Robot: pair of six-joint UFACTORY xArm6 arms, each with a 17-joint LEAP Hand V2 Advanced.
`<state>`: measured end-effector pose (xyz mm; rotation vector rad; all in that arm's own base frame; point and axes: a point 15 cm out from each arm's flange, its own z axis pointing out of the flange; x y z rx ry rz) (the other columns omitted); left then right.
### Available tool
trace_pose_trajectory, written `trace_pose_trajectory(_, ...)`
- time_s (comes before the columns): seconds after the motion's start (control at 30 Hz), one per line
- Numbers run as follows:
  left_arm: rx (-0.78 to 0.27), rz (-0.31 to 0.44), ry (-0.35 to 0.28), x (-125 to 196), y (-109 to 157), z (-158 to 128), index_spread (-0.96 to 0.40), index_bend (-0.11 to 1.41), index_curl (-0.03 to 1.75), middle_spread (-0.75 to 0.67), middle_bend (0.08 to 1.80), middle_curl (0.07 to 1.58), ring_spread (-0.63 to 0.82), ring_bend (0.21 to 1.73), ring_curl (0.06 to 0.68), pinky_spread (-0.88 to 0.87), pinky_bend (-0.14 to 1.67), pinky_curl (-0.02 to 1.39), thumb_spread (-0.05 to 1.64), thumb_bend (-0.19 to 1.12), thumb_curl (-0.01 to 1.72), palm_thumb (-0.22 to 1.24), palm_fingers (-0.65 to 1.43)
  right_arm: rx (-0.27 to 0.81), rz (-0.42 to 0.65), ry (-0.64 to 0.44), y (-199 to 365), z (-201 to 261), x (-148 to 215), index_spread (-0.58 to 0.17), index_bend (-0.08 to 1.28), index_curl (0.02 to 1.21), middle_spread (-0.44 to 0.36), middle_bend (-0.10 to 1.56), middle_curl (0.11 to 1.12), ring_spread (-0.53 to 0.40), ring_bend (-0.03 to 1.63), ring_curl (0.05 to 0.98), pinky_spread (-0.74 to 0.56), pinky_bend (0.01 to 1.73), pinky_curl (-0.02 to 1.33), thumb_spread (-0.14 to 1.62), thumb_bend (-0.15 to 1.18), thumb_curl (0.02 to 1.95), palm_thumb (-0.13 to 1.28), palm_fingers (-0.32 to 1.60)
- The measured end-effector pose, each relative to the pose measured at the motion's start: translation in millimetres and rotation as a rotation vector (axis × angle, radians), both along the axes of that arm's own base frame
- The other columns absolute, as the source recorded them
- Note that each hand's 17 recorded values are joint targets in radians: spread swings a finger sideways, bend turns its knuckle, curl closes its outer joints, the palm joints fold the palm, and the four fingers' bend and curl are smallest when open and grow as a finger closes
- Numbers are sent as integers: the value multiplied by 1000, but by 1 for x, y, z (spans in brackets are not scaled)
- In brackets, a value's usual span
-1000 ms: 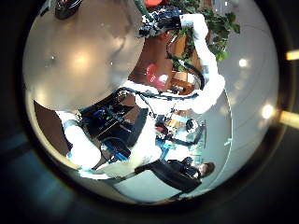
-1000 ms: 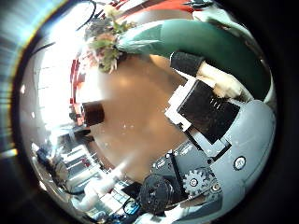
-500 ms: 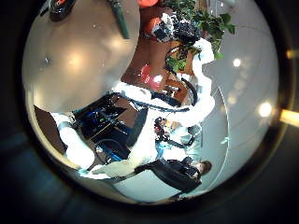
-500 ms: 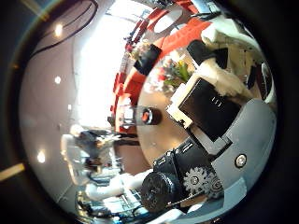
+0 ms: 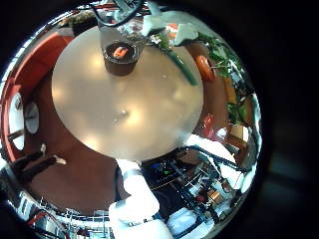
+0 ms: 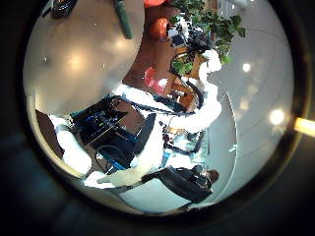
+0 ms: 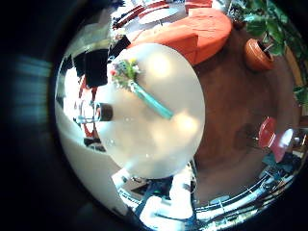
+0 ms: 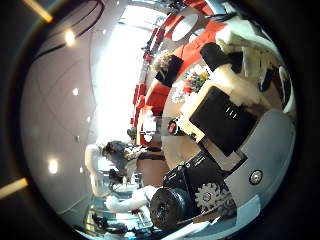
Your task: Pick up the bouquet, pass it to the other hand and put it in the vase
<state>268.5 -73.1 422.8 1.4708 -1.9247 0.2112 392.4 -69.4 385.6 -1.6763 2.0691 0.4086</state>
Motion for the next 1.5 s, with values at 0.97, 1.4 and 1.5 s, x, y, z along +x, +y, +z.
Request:
trace_pose_trajectory(0.97,-21,13,5,-5,6,-9,79,181,368,375,206,365,563,439,199,497,181,261,1194,-18,285,224,169,-442,87,654,55,-175,54,-192,269,585,-80,749,607,-189,1188,531,-213,873,644,1055,-24,536,579,297)
trace_pose_trajectory(1.4,-15,14,-2,-5,13,-10,79,181,368,375,207,365,559,435,198,498,180,261,1197,-18,284,224,168,-454,38,681,57,-194,59,-170,180,566,-137,696,661,-236,1211,553,-400,1003,633,1064,-25,497,576,370)
trace_pose_trajectory(1.5,-15,13,0,-5,11,-10,79,182,369,375,206,365,559,436,198,498,180,261,1197,-18,284,224,167,-454,31,663,56,-195,64,-162,172,552,-132,683,671,-240,1222,554,-418,1031,623,1070,-25,490,567,389)
